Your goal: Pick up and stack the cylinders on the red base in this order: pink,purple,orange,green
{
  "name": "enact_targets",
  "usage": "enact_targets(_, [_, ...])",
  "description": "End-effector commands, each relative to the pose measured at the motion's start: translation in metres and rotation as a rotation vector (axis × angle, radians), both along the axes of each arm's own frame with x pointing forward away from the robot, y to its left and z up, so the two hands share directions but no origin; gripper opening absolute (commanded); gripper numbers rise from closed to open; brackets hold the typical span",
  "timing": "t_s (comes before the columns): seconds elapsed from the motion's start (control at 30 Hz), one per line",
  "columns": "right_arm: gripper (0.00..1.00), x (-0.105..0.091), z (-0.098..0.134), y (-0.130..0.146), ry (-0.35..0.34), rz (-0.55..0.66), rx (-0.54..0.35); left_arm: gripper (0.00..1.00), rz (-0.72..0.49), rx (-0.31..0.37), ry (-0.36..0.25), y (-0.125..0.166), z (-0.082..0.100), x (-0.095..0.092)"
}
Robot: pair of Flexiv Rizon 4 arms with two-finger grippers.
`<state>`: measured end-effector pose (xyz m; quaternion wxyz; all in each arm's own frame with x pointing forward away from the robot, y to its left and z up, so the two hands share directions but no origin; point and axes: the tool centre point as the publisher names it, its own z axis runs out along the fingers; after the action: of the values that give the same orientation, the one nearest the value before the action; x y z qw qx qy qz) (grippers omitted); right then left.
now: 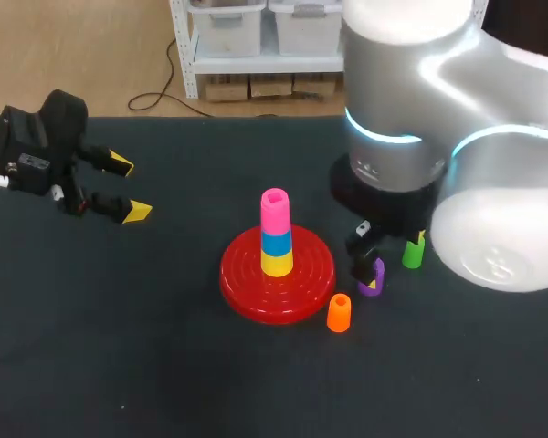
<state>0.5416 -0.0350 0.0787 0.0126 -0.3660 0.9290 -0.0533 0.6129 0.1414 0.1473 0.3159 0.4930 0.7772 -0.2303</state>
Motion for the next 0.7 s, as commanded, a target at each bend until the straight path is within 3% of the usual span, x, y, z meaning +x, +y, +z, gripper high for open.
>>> enact_targets(0.03, [1.00, 0.005, -0.004, -0.002, -0.003, -0.015, 0.054, 1.00, 0.000, 0.004, 0.004, 0.000, 0.000, 0.001])
enact_targets(0.33, [1.00, 0.019, -0.016, 0.002, 0.052, -0.060, 0.058, 1.00, 0.000, 0.004, 0.004, 0.000, 0.000, 0.001])
enact_targets(0.7, [1.00, 0.026, -0.023, 0.005, 0.052, -0.080, 0.069, 1.00, 0.000, 0.004, 0.004, 0.000, 0.000, 0.001])
